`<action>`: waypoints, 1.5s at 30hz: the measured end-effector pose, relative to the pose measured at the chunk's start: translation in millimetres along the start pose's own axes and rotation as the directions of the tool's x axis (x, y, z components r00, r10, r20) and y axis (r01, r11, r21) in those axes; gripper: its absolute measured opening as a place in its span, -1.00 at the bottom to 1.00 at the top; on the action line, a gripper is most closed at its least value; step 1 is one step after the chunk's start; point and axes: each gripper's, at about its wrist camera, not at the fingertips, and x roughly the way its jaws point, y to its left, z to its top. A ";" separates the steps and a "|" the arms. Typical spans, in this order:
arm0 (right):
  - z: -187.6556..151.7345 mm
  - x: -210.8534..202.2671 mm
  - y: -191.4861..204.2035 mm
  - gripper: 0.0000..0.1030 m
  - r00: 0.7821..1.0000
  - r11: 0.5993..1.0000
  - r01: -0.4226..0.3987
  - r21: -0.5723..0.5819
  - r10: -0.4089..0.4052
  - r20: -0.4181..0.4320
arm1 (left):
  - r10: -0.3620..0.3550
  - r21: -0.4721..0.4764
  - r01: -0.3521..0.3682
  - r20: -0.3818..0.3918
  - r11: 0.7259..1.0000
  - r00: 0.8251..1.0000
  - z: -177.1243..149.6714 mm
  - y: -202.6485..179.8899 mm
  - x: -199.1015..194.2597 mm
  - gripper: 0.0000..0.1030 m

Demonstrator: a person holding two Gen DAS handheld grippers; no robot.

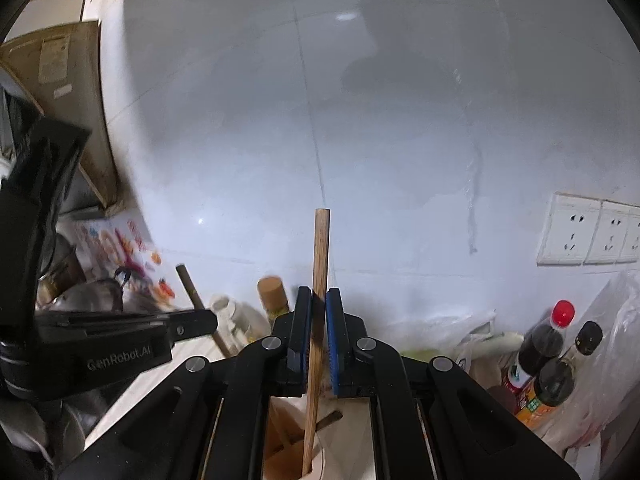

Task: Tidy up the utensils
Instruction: 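Insert both chopsticks into the beige holder and open both tools, then grasp a light chopstick with the right tool while the left tool grasps another light chopstick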

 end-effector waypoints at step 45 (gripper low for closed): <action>-277.7 -82.0 -189.4 -0.20 0.753 0.918 0.267 0.294 -0.008 -0.658 | 0.185 0.146 -0.132 -0.446 0.980 0.876 -287.6 -84.3 84.9 0.57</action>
